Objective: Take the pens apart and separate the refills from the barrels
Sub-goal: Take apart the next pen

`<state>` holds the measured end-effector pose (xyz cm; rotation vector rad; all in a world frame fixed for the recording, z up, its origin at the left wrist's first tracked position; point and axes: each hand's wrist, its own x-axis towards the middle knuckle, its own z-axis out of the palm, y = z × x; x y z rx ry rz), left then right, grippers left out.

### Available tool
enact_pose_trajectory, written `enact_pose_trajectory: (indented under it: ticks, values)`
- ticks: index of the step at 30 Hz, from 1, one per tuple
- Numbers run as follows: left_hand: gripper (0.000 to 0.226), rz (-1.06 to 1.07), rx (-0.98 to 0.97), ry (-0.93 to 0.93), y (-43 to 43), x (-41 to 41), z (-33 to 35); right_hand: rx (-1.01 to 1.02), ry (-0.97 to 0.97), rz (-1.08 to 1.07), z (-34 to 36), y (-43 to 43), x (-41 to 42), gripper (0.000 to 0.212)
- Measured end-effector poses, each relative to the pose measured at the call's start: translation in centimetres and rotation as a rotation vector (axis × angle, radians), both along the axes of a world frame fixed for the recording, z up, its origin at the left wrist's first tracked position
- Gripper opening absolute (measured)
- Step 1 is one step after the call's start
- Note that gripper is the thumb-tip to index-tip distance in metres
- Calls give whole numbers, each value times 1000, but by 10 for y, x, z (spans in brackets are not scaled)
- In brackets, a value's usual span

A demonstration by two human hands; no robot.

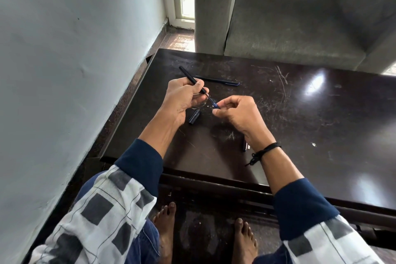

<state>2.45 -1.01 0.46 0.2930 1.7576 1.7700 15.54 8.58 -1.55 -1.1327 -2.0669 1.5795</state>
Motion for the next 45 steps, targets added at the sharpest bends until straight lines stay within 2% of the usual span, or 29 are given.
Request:
enact_pose_trajectory:
  ticks: [3,6,16,18,22,24,27,30,33,42,45]
  values:
    - [8,41,22,-11,-2,-5,3,257,-259,56,-1,12,7,17]
    - [7,93,53,-28,-5,-10,6,374,-426,78,-1,16,14,18]
    - [5,71,73,-103,-1,-6,-1,525,-535,129,-8,2,9,24]
    - [5,66,73,-106,0,-4,-2,498,-475,96,-2,5,10,28]
    - [6,72,88,-129,1,-3,-1,188,-48,47,11,9,9,28]
    - [5,68,86,-147,2,-1,-1,111,72,23,11,7,6,21]
    - [5,46,80,-169,3,0,-2,119,116,-15,7,4,2,6]
    - [6,53,88,-182,2,-3,-1,68,93,-5,8,6,4,8]
    - [6,79,104,-197,-1,-9,0,-79,109,74,17,11,11,5]
    - [5,99,159,-298,-2,-13,2,-398,311,243,38,30,32,22]
    - [6,102,169,-338,-3,-13,1,-480,392,316,42,35,40,38]
